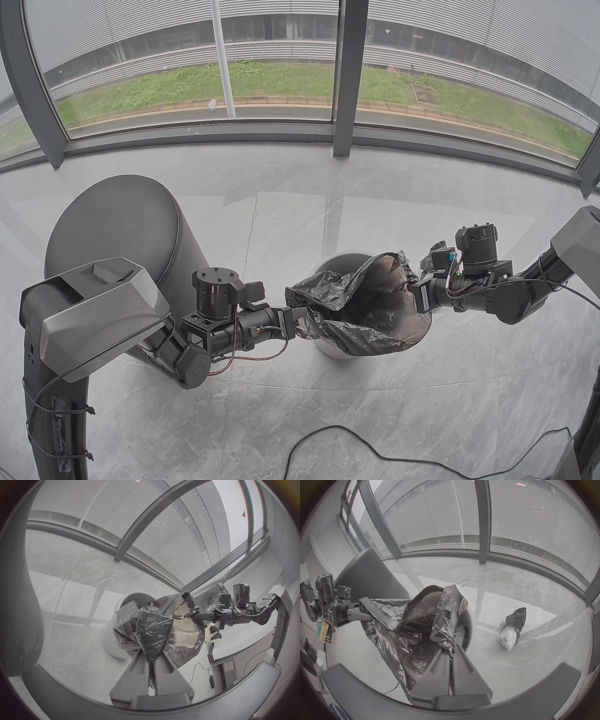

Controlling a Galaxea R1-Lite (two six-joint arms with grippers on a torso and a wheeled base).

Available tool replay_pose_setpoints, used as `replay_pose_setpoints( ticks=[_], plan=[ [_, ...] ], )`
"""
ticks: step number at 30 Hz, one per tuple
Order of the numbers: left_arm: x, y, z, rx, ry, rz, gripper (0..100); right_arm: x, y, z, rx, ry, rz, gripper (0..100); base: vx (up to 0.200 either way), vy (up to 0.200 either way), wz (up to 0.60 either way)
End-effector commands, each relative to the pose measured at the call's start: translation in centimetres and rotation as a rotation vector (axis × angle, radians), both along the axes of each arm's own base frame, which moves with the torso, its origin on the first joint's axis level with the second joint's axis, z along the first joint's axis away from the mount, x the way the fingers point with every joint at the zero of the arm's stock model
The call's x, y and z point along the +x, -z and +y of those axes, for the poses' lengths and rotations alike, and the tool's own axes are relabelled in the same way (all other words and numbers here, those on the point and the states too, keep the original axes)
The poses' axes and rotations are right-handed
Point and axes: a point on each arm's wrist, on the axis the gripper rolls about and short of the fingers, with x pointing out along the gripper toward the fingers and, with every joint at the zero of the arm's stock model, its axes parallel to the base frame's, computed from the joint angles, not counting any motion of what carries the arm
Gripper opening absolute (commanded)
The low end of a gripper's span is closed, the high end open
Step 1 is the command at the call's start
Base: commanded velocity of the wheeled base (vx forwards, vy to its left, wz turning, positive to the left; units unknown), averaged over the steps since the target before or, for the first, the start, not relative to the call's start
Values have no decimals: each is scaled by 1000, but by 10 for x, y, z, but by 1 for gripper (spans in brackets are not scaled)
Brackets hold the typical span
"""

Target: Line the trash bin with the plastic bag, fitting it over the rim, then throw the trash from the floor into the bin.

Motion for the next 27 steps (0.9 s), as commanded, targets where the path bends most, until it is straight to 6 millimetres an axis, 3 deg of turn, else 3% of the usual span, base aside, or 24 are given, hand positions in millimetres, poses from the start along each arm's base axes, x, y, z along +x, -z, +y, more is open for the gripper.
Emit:
replay_pose_setpoints(
  ticks=[1,9,14,21,22,27],
  plan=[
    [0,7,4,10,-8,18,0,10,18,-11,-16,28,35,0,0,0,0],
    [-7,-9,-7,-10,22,-26,0,23,30,-37,-28,91,22,0,0,0,0],
    [-15,-22,-21,-27,63,-55,0,22,35,-37,-32,85,25,0,0,0,0],
    [-13,-20,-27,-27,51,-66,0,30,49,-35,-51,64,31,0,0,0,0],
    [-9,-21,-29,-32,48,-75,0,36,49,-35,-46,68,11,100,0,0,0],
    [-3,-32,-32,-54,48,-114,0,40,50,-39,-57,78,-1,100,0,0,0]
  ],
)
